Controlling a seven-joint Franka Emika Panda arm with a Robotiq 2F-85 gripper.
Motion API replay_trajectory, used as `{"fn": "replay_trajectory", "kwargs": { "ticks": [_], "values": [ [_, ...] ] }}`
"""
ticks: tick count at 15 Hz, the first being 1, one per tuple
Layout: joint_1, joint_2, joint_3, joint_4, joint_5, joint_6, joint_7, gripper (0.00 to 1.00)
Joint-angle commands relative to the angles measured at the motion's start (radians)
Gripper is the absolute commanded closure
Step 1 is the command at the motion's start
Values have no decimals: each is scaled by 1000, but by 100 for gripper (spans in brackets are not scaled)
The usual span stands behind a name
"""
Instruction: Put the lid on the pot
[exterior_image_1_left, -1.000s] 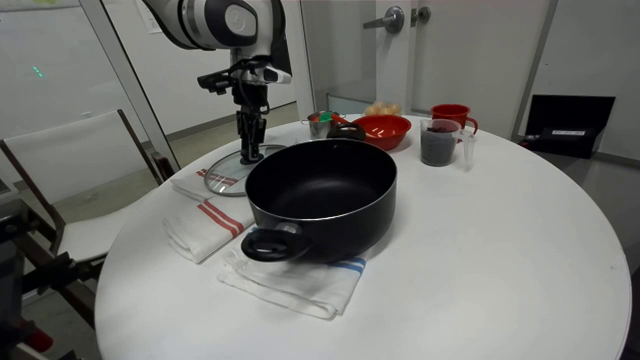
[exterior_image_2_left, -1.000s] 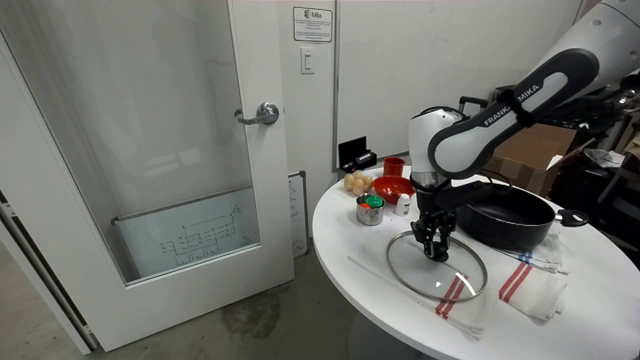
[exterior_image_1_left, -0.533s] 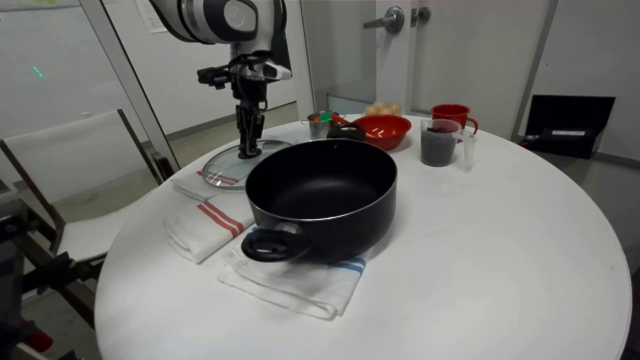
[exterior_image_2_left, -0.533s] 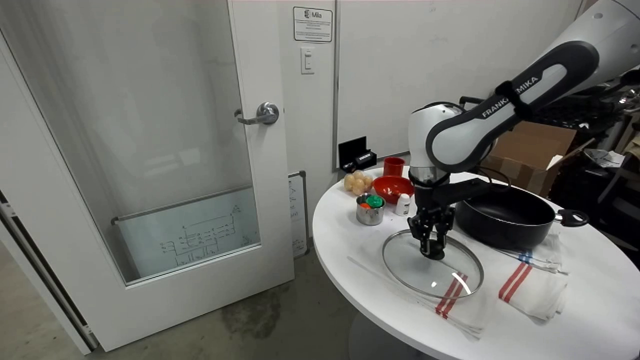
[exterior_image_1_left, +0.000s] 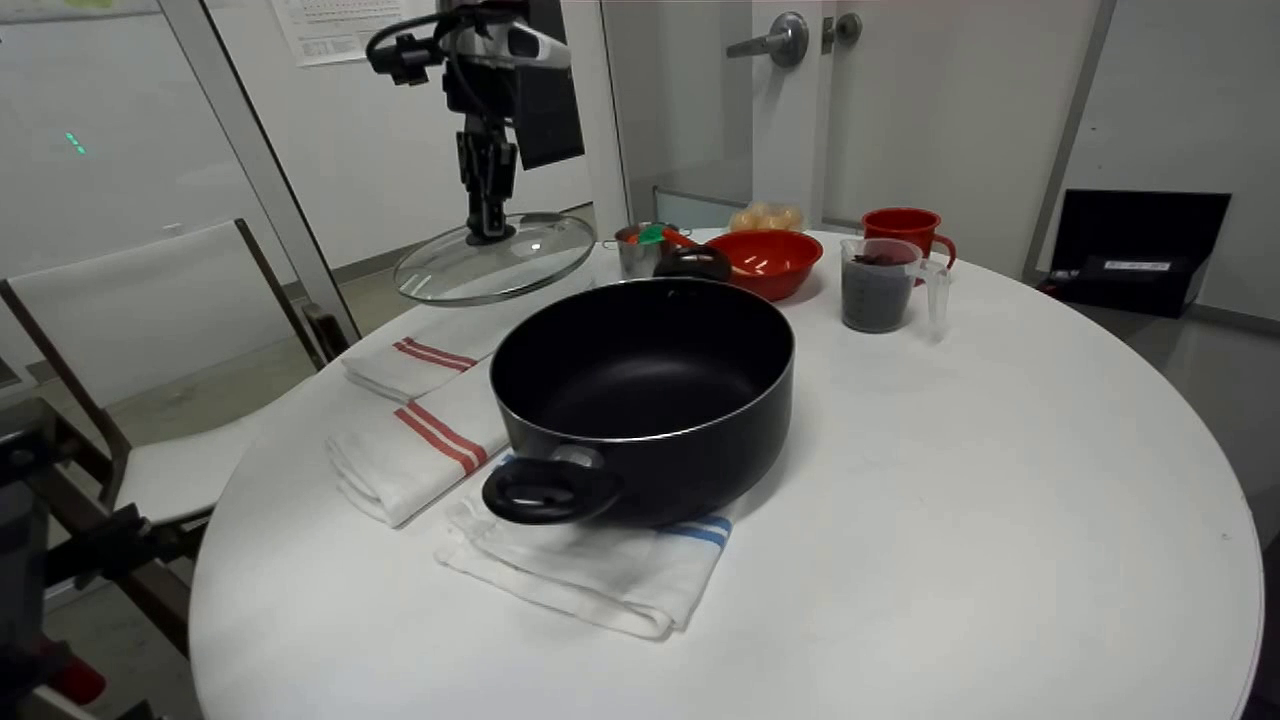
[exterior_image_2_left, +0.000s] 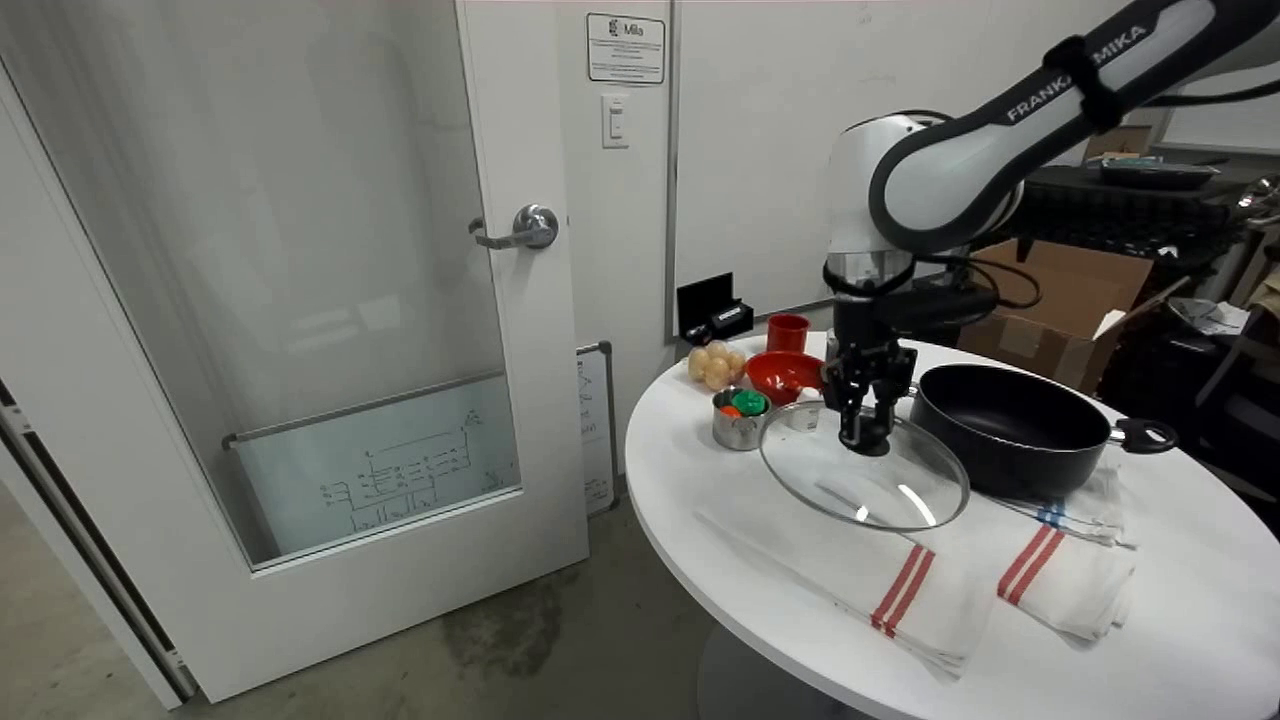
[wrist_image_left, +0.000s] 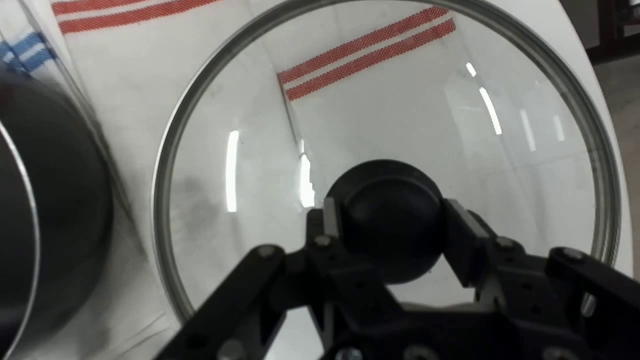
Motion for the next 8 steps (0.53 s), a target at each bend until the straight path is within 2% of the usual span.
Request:
{"fn": "replay_trajectory", "kwargs": {
  "ticks": [1, 8],
  "values": [
    [-16, -141, -26, -103, 28, -49, 7, 74],
    [-91, -248, -98, -189, 29, -92, 38, 74]
  ]
}}
